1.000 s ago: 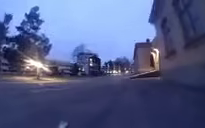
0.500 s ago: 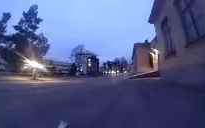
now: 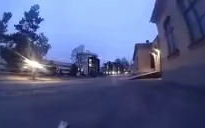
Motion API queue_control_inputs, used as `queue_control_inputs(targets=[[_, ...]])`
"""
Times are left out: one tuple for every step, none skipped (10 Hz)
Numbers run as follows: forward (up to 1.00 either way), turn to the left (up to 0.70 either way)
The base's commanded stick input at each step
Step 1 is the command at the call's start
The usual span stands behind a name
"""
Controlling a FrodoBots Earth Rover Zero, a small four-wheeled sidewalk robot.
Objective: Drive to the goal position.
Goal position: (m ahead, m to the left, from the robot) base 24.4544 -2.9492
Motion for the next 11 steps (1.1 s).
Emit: queue_control_inputs(targets=[[0.5,-0.16],[0.5,-0.5],[0.5,-0.5],[0.5,-0.39],[0.5,-0.15],[0.5,0.0],[0.5,0.0],[0.5,0.0],[0.5,0.0],[0.5,0.0],[0.5,0.0]])
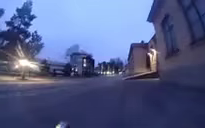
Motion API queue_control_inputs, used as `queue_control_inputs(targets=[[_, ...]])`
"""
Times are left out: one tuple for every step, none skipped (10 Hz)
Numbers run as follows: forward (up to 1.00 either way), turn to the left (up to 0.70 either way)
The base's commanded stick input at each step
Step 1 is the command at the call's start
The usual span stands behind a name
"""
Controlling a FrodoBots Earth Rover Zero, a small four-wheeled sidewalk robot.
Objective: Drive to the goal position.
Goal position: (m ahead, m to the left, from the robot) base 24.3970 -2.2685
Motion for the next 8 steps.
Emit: queue_control_inputs(targets=[[0.5,-0.5],[0.5,-0.5],[0.5,-0.21],[0.5,-0.09],[0.5,0.0],[0.5,0.0],[0.5,0.0],[0.5,0.0]])
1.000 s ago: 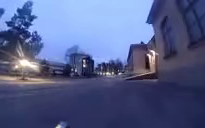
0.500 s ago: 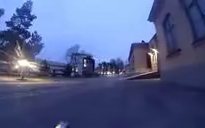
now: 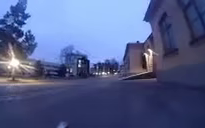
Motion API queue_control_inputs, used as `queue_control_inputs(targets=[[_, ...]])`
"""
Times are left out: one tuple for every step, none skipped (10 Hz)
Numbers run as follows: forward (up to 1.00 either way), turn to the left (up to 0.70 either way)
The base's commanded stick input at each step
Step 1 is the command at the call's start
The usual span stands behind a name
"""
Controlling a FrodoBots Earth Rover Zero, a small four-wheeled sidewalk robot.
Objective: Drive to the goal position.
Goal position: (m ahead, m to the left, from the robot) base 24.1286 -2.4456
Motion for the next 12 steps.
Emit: queue_control_inputs(targets=[[0.5,0.0],[0.5,0.0],[0.5,0.0],[0.5,0.0],[0.5,-0.07],[0.5,-0.3],[0.5,-0.5],[0.5,-0.3],[0.5,0.0],[0.5,0.0],[0.5,0.0],[0.5,0.0]])
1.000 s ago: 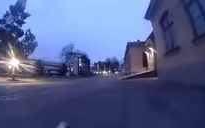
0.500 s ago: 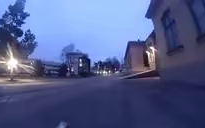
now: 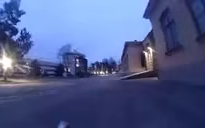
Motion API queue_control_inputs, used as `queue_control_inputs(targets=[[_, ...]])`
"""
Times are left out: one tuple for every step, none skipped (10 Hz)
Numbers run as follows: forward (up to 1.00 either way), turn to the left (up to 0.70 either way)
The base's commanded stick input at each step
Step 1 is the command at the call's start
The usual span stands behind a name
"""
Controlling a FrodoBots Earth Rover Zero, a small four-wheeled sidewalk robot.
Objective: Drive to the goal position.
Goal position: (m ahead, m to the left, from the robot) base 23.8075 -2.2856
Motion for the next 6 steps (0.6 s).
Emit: queue_control_inputs(targets=[[0.5,0.0],[0.5,0.0],[0.5,0.0],[0.5,0.0],[0.5,0.0],[0.5,0.0]])
